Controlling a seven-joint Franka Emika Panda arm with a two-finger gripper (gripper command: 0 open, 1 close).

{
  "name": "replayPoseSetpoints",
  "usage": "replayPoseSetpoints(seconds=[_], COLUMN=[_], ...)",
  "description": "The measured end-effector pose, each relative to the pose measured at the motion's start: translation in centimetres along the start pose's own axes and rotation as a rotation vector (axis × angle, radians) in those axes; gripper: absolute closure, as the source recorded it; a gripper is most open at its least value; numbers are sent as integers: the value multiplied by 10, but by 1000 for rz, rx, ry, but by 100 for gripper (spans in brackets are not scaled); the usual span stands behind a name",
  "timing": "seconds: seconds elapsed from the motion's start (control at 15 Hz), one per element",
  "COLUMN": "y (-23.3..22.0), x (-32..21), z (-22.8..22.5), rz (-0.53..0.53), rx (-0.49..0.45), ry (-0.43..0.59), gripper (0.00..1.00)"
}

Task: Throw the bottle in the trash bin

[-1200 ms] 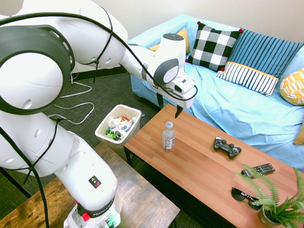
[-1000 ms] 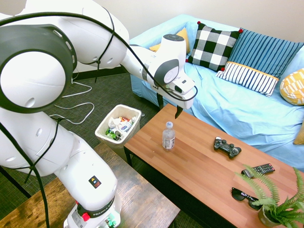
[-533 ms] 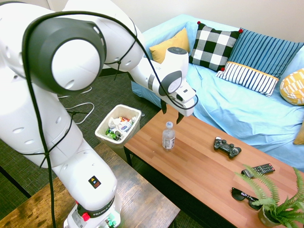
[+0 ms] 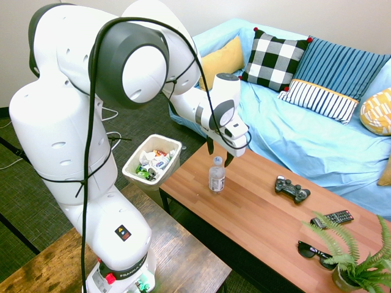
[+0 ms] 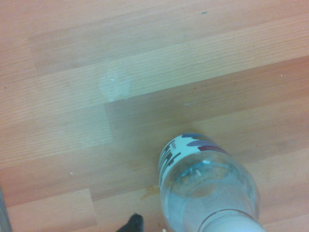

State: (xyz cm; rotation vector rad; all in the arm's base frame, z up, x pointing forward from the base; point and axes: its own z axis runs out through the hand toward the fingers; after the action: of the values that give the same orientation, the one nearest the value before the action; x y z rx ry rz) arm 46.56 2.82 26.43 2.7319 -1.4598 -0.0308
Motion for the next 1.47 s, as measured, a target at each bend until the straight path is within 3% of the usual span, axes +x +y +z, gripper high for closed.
replayPoseSetpoints(seconds=[0.27,0.33,1.47], y=[2,3,10], x=[1,2,10], z=[6,7,17], rz=[10,13,18], rx=[-11,-13,-26], ry=[-6,-8,-18], gripper=[0,100,100])
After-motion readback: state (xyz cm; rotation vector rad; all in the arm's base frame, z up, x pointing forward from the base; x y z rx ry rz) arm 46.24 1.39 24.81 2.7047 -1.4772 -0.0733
